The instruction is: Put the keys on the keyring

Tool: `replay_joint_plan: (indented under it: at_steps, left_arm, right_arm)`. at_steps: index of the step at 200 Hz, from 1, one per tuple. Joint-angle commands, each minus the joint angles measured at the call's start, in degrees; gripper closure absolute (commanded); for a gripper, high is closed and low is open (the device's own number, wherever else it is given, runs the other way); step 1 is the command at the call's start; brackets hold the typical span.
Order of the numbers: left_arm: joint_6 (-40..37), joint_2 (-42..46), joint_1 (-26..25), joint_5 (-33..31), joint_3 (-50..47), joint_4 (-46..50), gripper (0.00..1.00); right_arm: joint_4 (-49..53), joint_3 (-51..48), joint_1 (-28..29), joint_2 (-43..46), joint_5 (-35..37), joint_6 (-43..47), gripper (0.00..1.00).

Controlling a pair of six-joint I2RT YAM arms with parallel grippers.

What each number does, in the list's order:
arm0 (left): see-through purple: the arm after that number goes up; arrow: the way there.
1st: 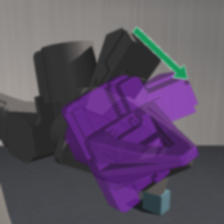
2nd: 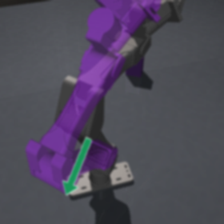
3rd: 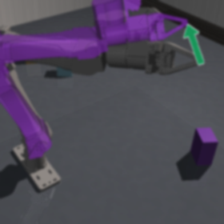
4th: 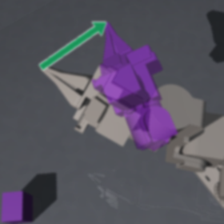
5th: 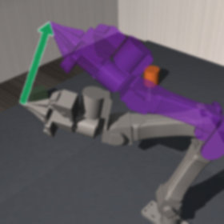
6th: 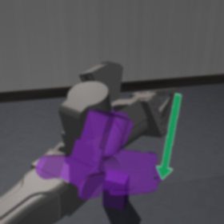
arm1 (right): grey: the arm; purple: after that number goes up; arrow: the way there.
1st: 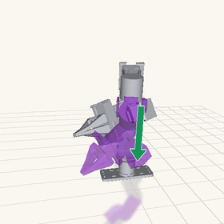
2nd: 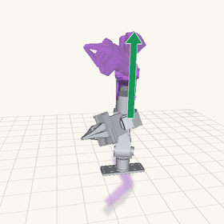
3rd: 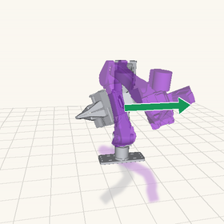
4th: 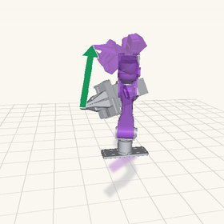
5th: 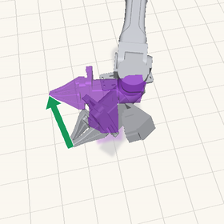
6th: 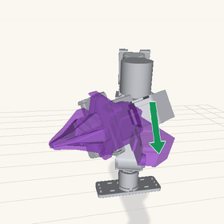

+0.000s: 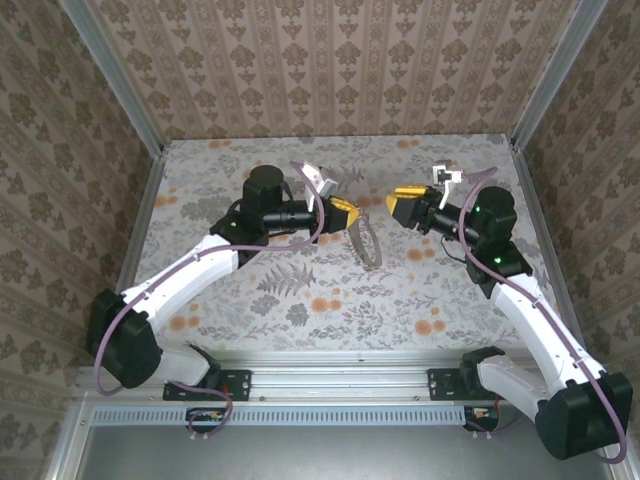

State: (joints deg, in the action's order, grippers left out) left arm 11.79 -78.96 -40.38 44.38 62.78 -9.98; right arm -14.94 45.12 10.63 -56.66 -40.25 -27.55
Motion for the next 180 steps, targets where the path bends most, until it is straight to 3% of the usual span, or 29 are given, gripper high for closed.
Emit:
replay_joint_plan:
  at_steps: [1, 35, 85, 180]
  left_arm:
    - [0.5, 2.1, -1.6, -3.7, -1.6, -10.8, 1.00]
    - [1.7, 2.2, -2.7, -5.6, -3.7, -16.8, 1.00]
    - [5.4, 2.1, -2.9, -7.0, -5.2, -23.2, 1.00]
    - [9.7, 3.2, -3.2, -6.1, -6.9, -27.7, 1.00]
  right_arm:
    - [-5.2, -3.0, 0.2, 0.9, 3.8, -4.6, 0.52]
    - [-4.4, -7.2, 2.4, 4.0, 7.7, -4.7, 0.52]
    - [0.7, -8.6, 10.0, 7.2, 11.0, -0.7, 0.52]
    - [-1.9, -7.5, 8.9, 6.5, 7.7, 1.4, 0.51]
